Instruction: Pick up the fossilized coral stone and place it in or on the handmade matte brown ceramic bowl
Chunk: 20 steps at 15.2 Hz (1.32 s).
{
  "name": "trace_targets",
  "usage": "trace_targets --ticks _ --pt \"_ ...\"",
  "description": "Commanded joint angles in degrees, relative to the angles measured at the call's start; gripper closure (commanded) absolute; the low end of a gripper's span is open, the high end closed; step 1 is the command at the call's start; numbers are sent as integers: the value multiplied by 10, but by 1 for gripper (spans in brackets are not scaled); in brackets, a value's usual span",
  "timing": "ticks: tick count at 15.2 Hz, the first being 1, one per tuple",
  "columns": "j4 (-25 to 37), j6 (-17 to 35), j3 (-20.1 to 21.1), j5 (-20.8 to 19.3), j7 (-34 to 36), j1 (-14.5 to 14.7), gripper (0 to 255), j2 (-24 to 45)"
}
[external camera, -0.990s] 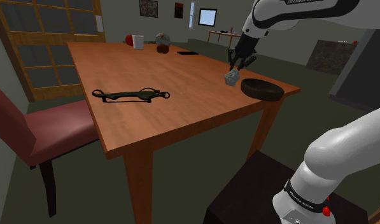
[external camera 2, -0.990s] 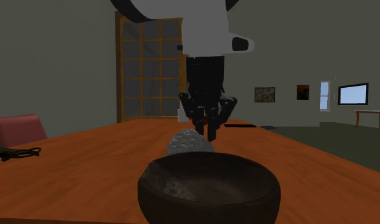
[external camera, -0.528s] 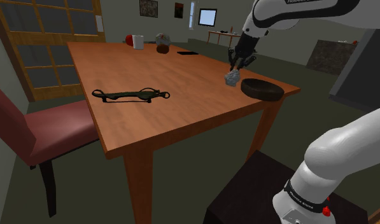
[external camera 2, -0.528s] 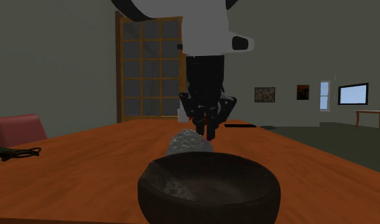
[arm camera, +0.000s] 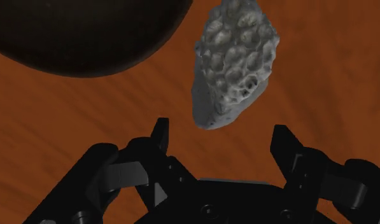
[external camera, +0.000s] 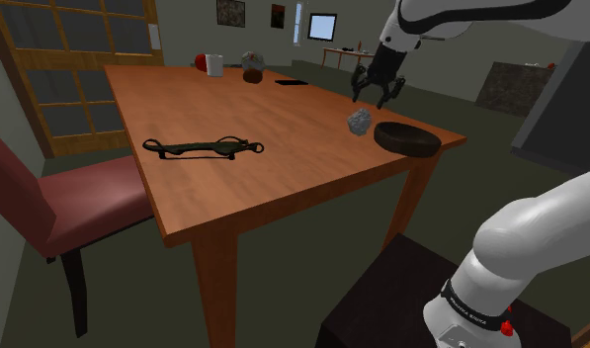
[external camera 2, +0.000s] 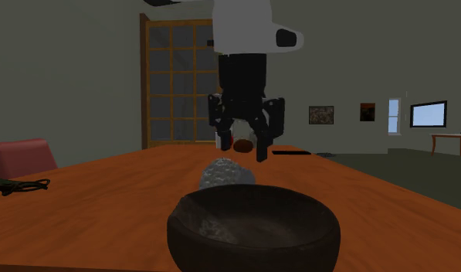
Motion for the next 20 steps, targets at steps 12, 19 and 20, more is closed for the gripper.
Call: trace_targets --ticks 12,19,20 --pt "-120 59 25 23 8 25 0 -70" --pt "-120 59 26 23 8 24 0 -70" --pt "-120 59 26 23 8 24 0 -70"
